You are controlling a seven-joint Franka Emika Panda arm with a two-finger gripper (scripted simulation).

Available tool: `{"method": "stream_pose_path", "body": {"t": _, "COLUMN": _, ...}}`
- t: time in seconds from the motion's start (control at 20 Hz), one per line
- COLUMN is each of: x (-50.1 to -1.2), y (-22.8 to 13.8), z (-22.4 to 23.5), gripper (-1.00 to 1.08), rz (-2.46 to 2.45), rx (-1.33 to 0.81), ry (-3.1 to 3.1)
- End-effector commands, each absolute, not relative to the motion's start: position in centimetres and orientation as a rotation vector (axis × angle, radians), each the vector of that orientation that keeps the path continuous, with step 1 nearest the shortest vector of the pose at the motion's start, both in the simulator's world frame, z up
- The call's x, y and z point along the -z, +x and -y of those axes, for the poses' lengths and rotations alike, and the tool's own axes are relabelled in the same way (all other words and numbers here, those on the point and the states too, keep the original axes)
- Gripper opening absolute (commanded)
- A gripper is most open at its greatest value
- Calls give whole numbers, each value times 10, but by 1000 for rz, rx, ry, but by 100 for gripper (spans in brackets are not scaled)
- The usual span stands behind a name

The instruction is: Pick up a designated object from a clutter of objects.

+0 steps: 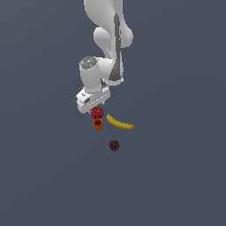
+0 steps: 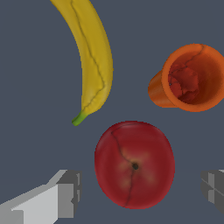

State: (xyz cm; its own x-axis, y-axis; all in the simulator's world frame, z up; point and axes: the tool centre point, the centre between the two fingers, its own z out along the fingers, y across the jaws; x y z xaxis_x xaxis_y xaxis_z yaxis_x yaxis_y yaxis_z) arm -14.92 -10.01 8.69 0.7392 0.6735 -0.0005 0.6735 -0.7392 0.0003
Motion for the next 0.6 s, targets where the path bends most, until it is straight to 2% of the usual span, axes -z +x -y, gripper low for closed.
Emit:
{"method": "stream_pose_path", "body": {"t": 0.0, "x": -79, "y": -150, "z": 100, "gripper": 100, "rz": -1135, "rx": 1, "ry": 2929}}
{"method": "stream_pose_path", "body": {"t": 0.55, "x": -47, "y": -150, "z": 100, "gripper": 100, "rz": -1138, "rx": 1, "ry": 2928}}
